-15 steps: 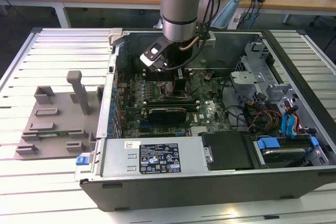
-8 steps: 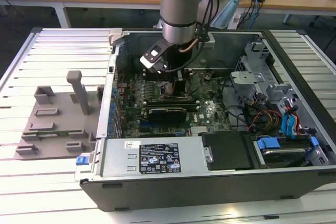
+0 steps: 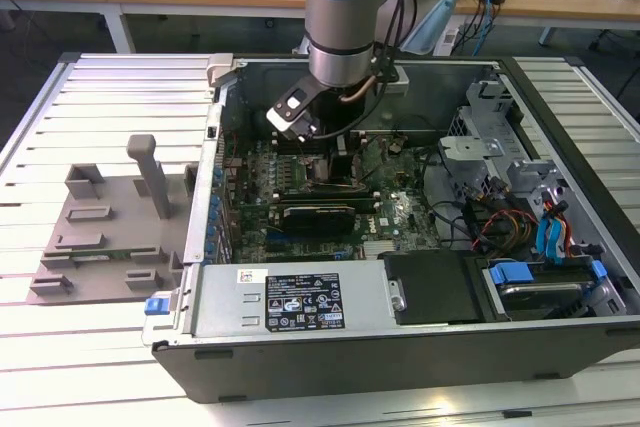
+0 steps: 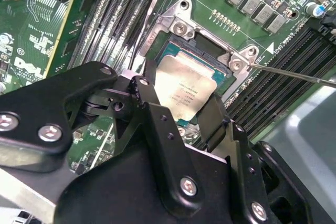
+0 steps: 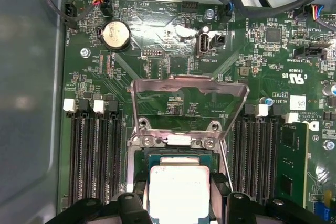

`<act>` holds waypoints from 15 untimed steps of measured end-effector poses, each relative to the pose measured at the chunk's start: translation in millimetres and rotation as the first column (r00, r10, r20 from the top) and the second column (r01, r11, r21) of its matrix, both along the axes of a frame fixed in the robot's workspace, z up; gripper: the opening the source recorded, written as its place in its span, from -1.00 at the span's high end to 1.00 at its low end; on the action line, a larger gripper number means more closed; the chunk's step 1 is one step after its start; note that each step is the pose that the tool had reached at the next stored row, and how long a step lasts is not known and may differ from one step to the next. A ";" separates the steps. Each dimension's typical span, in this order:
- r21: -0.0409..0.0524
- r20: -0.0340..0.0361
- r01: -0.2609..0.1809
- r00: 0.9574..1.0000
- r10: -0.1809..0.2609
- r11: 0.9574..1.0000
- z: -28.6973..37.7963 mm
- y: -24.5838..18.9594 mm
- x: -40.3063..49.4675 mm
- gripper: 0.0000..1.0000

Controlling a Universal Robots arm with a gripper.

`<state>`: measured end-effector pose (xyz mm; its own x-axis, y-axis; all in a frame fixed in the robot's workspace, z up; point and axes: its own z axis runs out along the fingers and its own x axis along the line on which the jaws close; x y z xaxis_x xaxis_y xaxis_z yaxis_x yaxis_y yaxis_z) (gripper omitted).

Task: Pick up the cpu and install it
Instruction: 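Place the cpu into insertion slot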

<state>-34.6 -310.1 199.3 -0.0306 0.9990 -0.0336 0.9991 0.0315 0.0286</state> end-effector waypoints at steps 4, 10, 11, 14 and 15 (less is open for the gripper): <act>-0.001 0.000 0.003 1.000 -0.003 1.000 -3.5 0.0 -0.1 -0.10; -0.001 0.000 0.003 1.000 -0.003 1.000 12.0 0.9 -0.1 -0.07; -0.001 0.000 0.003 1.000 -0.003 1.000 11.7 0.9 -0.1 -0.07; -0.002 0.002 0.003 1.000 -0.003 1.000 11.7 1.0 -1.7 0.10; -0.003 0.003 0.003 1.000 -0.003 1.000 11.7 1.0 -2.0 0.22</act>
<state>-36.6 -309.2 211.0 -0.0278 0.9989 -0.0365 0.9991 0.0289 0.0314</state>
